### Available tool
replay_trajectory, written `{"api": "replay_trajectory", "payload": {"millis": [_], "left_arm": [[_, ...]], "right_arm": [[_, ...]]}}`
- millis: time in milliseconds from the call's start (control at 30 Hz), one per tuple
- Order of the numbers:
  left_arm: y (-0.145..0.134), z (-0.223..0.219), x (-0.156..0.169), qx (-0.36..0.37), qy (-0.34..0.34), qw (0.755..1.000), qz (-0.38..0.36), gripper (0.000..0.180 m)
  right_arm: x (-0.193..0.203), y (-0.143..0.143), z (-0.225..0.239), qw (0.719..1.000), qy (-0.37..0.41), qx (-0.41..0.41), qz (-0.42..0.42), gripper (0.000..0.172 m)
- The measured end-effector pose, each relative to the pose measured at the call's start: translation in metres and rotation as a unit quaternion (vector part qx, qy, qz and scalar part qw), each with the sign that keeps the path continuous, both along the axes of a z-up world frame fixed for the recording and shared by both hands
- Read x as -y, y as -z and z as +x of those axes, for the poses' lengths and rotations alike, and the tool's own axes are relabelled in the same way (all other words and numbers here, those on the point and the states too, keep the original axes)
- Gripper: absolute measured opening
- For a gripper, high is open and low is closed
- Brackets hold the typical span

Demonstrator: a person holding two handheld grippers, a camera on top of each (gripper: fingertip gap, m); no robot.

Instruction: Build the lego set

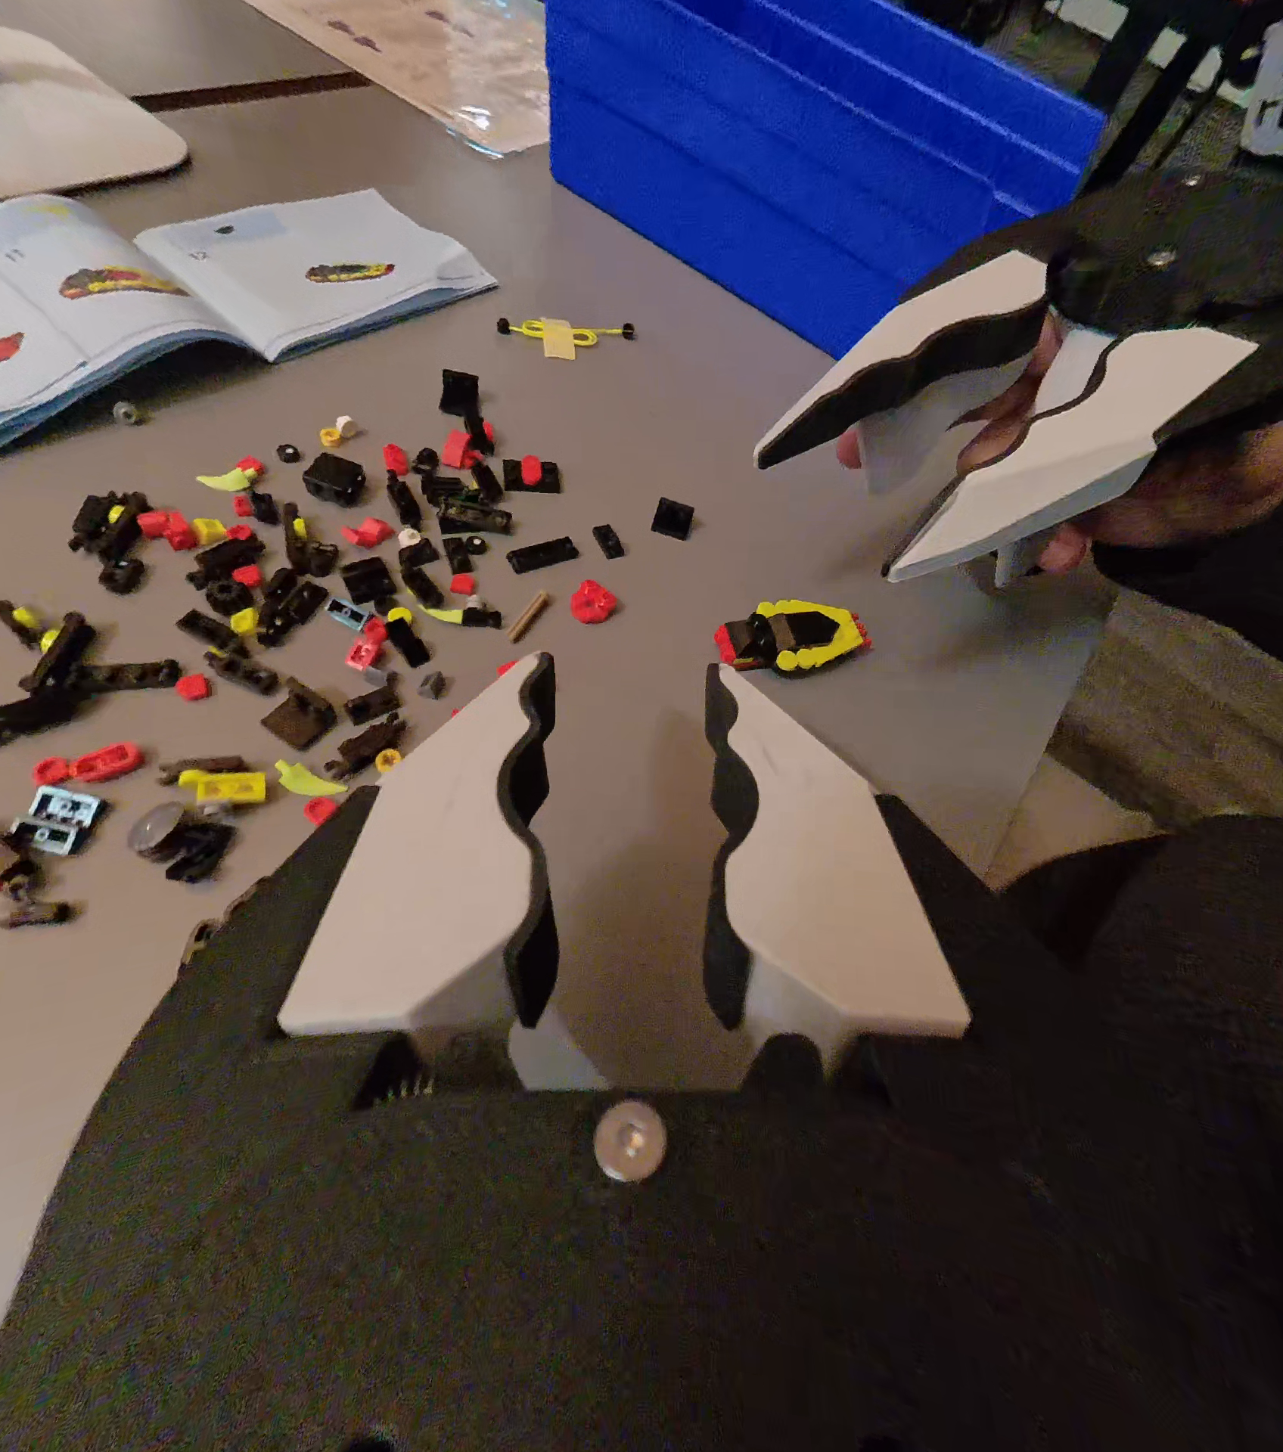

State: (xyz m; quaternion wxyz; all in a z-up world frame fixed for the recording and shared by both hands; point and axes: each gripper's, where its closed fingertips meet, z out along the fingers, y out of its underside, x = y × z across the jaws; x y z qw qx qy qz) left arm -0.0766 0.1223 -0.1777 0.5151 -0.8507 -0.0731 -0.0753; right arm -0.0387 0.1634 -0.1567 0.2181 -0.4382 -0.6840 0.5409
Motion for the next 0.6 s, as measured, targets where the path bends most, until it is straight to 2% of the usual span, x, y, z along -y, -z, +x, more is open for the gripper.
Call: {"api": "replay_trajectory", "payload": {"millis": [100, 200, 233, 300, 467, 600], "left_arm": [[-0.002, 0.012, -0.013, -0.023, 0.031, 0.999, 0.007, 0.036], [-0.006, 0.021, -0.027, -0.021, 0.07, 0.997, 0.018, 0.032], [-0.008, 0.026, -0.032, -0.015, 0.085, 0.996, 0.024, 0.026], [-0.013, 0.031, -0.039, -0.007, 0.103, 0.994, 0.035, 0.0], [-0.013, 0.041, -0.049, -0.003, 0.127, 0.991, 0.036, 0.0], [-0.013, 0.042, -0.044, 0.006, 0.12, 0.992, 0.034, 0.0]], "right_arm": [[-0.015, 0.001, 0.011, 0.998, 0.042, -0.014, 0.039, 0.047], [-0.02, -0.007, 0.023, 0.997, 0.069, -0.019, -0.009, 0.049], [-0.023, -0.006, 0.029, 0.997, 0.077, -0.017, -0.019, 0.049], [-0.031, 0.0, 0.039, 0.995, 0.099, -0.008, -0.015, 0.047], [-0.049, 0.007, 0.052, 0.99, 0.139, 0.002, 0.027, 0.045], [-0.046, 0.012, 0.045, 0.992, 0.124, 0.009, 0.032, 0.043]]}}
